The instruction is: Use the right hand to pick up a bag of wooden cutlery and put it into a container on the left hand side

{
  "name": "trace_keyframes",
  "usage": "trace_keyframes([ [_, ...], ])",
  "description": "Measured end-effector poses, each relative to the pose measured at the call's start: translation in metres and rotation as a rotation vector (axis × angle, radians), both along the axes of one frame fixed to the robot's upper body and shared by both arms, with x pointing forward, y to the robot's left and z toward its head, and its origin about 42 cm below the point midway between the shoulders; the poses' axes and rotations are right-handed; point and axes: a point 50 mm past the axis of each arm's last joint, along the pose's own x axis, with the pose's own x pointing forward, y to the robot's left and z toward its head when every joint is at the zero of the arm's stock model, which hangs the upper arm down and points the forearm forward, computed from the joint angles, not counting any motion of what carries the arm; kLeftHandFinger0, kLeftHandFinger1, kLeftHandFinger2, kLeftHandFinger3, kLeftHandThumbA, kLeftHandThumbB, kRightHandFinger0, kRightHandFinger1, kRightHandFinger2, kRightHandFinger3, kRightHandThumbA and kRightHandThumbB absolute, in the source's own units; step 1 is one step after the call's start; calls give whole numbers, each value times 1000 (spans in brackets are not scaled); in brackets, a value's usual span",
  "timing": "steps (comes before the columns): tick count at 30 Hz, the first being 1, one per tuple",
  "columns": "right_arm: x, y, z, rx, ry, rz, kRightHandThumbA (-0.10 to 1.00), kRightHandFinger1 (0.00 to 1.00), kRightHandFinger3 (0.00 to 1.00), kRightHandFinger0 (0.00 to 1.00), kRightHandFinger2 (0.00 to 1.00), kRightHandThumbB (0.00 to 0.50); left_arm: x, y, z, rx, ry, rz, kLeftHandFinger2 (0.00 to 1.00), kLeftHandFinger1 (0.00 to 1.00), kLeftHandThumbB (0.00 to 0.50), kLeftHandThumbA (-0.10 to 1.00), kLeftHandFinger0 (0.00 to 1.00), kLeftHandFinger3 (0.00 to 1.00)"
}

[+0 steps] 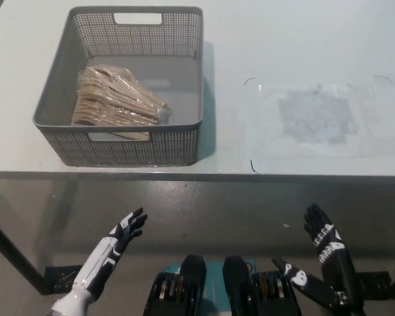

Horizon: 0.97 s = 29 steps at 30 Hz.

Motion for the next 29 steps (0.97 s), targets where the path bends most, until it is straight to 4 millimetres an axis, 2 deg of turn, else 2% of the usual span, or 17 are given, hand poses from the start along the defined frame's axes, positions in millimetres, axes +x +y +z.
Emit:
trace_keyframes([
  [5, 18, 5, -1, 14, 5, 21, 1000, 1000, 1000, 1000, 1000, 186, 6, 2, -1, 0, 5, 9, 1000, 1000, 375, 1000, 1000, 1000],
  [7, 31, 6, 3, 20, -6, 33, 1000, 1000, 1000, 1000, 1000, 168, 13, 2, 1, 0, 3, 11, 1000, 1000, 371, 1000, 1000, 1000],
  [13, 57, 9, 14, 32, -35, 64, 1000, 1000, 1000, 1000, 1000, 134, 31, 0, 12, -1, -30, 10, 1000, 1000, 335, 1000, 1000, 1000],
  [16, 57, 9, 13, 39, -30, 67, 1000, 1000, 1000, 1000, 1000, 124, 32, 0, 10, 0, -23, 13, 1000, 1000, 340, 1000, 1000, 1000],
  [20, 56, 7, 11, 46, -21, 71, 1000, 1000, 1000, 1000, 1000, 116, 31, 1, 7, 1, -11, 15, 1000, 1000, 323, 1000, 1000, 1000],
  [22, 56, 7, 10, 47, -20, 73, 1000, 1000, 1000, 1000, 1000, 143, 31, 1, 7, 3, -10, 15, 1000, 1000, 325, 1000, 1000, 1000],
  [25, 54, 6, 9, 45, -14, 74, 986, 1000, 1000, 1000, 1000, 131, 28, 1, 5, 3, -4, 16, 1000, 1000, 327, 1000, 1000, 1000],
  [29, 39, 5, -4, 42, 26, 74, 993, 1000, 1000, 1000, 1000, 177, 8, 3, -11, 6, 42, 21, 1000, 1000, 321, 1000, 1000, 1000],
])
